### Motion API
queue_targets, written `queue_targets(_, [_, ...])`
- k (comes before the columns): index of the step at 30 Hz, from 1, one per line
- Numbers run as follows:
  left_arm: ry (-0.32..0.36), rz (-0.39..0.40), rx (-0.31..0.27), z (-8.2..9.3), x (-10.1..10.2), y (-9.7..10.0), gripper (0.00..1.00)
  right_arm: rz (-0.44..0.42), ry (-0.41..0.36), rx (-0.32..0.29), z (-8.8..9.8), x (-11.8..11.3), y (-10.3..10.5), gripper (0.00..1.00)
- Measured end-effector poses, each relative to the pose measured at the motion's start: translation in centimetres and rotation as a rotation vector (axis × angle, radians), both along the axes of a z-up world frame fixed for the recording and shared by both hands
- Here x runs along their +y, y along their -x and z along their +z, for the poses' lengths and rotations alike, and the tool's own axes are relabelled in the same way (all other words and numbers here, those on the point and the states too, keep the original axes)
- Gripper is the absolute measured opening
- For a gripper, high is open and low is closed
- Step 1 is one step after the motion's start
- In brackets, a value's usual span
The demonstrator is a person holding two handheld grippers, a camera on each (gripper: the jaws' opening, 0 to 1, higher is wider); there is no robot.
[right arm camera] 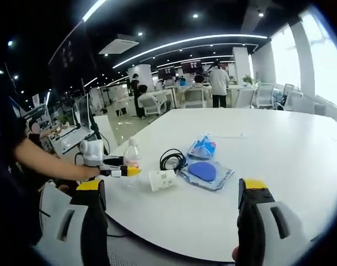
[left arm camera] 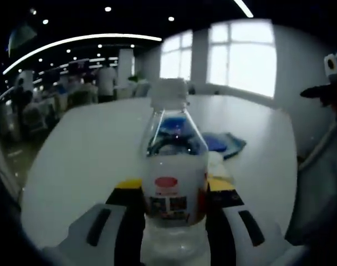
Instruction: Arrange the tabletop items into an orderly group along one side of the table until the central work area is clear of visible clutter.
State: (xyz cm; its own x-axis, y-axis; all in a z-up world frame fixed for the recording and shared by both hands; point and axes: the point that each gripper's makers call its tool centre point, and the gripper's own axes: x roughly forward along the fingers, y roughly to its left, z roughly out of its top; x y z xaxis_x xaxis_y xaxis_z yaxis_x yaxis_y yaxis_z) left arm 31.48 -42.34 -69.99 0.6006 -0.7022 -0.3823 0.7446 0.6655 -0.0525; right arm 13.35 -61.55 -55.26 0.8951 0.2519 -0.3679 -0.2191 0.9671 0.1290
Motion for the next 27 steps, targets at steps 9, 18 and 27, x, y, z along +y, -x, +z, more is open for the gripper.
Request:
queue_targets(9, [0.025, 0.020, 0.017, 0.1, 0.8, 0.9, 0.41, 0.013, -0.001, 0.019, -0.8, 0.4, 0.2, 0.99])
queue_targets(18, [0.010, 0.027, 0.027, 0.3, 1.2, 1.8, 0.42, 0.018, -0.003, 0.027, -1.2, 0.5, 0.0, 1.00])
queue_targets(27, [-0.038, -0.018, 0.025, -0.1, 2.1, 3.0, 0.42, 0.040, 0.104, 0.079, -3.3, -0.2, 0.2, 1.00])
